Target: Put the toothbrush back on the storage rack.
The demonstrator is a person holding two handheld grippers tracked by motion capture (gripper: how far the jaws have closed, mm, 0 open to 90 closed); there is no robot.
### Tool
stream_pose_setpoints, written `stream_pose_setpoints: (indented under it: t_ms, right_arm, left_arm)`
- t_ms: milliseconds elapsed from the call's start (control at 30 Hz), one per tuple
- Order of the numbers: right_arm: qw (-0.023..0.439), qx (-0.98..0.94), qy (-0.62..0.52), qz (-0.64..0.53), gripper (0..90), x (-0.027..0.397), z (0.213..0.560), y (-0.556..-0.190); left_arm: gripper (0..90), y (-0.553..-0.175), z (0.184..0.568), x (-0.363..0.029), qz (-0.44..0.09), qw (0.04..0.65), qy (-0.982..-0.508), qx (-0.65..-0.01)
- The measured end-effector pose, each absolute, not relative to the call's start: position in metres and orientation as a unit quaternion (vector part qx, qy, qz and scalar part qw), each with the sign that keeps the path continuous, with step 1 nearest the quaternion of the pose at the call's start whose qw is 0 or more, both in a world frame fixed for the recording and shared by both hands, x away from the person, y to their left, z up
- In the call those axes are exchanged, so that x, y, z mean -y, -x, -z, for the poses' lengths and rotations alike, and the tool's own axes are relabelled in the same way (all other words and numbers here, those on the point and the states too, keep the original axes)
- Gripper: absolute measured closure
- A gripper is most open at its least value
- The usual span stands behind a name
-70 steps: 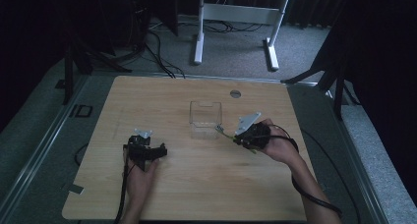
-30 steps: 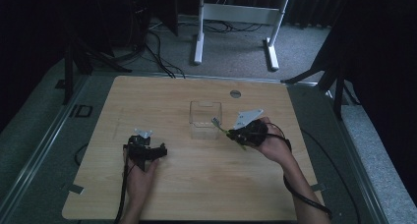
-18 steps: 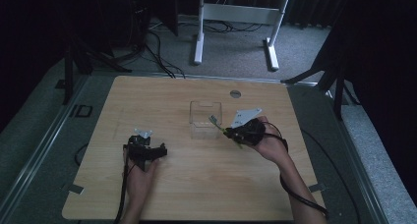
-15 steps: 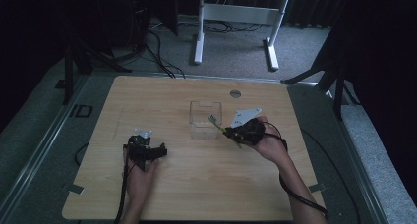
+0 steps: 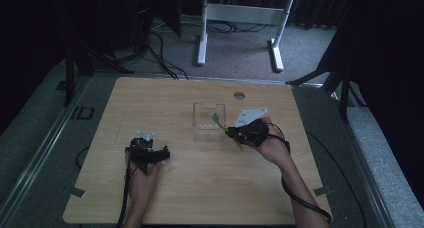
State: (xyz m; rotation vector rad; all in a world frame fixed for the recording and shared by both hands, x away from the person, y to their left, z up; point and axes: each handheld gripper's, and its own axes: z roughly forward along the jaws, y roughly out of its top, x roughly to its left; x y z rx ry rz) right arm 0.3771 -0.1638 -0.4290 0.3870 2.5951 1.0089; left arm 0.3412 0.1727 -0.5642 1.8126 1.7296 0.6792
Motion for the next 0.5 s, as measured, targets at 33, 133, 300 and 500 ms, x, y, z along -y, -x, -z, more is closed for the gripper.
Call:
stream_pose_setpoints:
  t_ms: [33,133,300,500]
  right_arm:
    - [0.164,-0.910,-0.137,-0.356,81.9,0.1634,0.4290,-0.3772]
    - [0.160,-0.906,-0.141,-0.366,81.9,0.1627,0.4280,-0.3779]
    - [0.161,-0.904,-0.143,-0.369,81.9,0.1610,0.4267,-0.3784]
    - [0.159,-0.898,-0.151,-0.381,81.9,0.1594,0.4227,-0.3791]
  left_arm:
    - [3.0,-0.3412,0.5642,-0.1727,-0.252,0.270,-0.672,-0.642]
    - [3.0,-0.3412,0.5643,-0.1726,-0.252,0.270,-0.672,-0.642]
    - [3.0,-0.3412,0.5643,-0.1726,-0.252,0.270,-0.672,-0.642]
    - [3.0,-0.3413,0.5644,-0.1725,-0.252,0.271,-0.671,-0.642]
